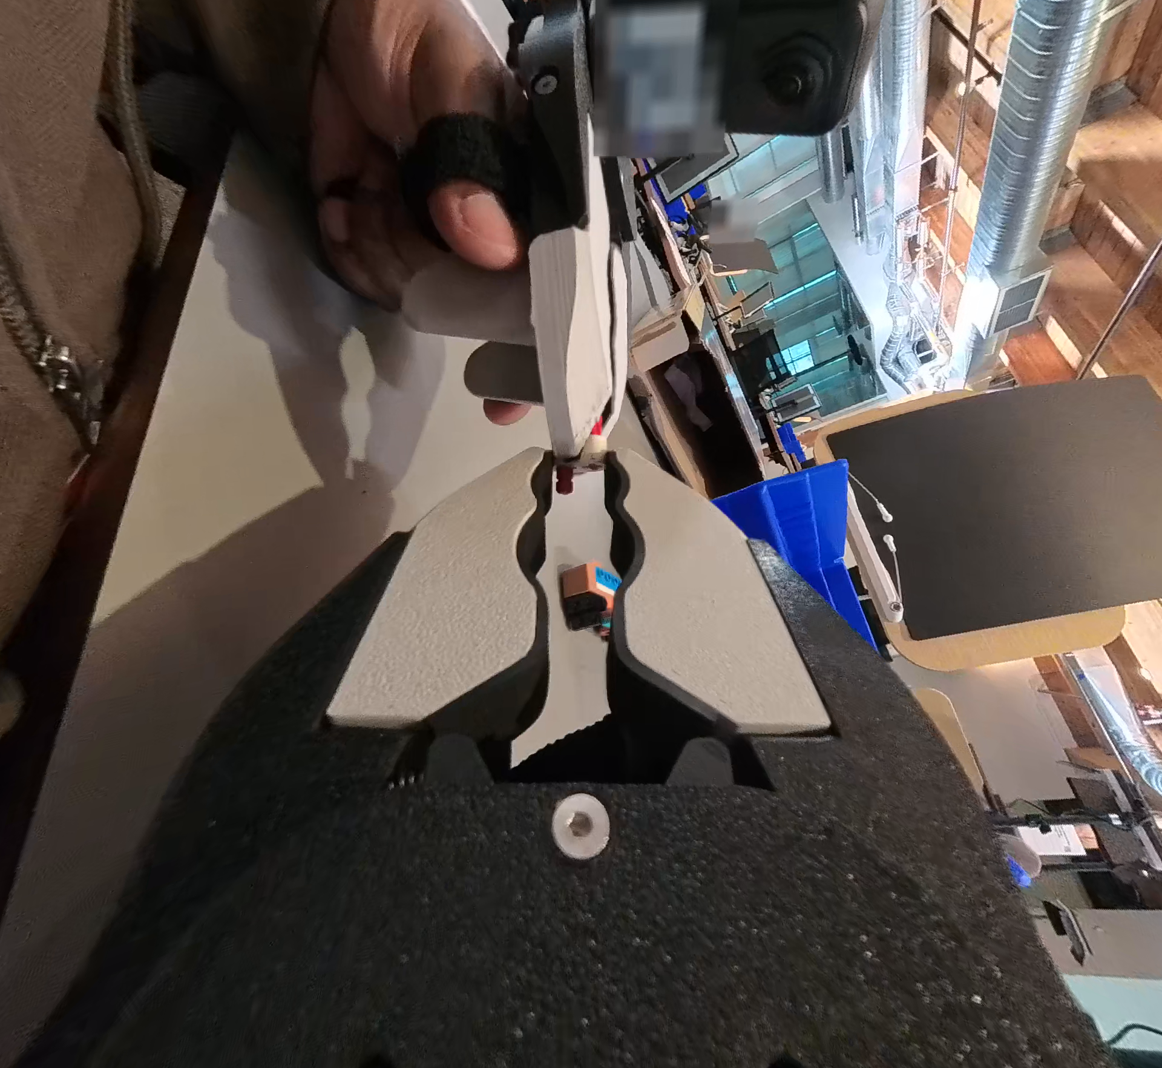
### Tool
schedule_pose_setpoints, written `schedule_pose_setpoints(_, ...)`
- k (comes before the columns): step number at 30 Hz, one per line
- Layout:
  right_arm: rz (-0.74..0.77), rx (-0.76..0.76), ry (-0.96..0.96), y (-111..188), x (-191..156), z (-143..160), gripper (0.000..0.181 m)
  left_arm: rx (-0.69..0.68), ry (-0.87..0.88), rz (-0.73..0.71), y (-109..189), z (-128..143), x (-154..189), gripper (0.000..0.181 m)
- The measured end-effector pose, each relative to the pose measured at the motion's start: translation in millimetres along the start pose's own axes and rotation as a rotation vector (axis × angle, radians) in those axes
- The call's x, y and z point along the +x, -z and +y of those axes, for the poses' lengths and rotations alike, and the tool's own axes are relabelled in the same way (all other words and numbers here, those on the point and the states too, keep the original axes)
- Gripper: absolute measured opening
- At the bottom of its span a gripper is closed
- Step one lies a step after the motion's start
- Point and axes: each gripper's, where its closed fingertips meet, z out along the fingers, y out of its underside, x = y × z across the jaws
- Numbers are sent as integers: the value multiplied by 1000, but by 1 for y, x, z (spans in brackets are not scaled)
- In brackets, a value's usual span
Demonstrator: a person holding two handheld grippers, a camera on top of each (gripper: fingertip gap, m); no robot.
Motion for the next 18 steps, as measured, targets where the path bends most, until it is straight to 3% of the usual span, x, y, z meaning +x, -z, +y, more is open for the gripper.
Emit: schedule_pose_setpoints(18, -43, 33, -91, 4, 2, -4, 16, 28, 64, 64, 2, -5, 3, 7)
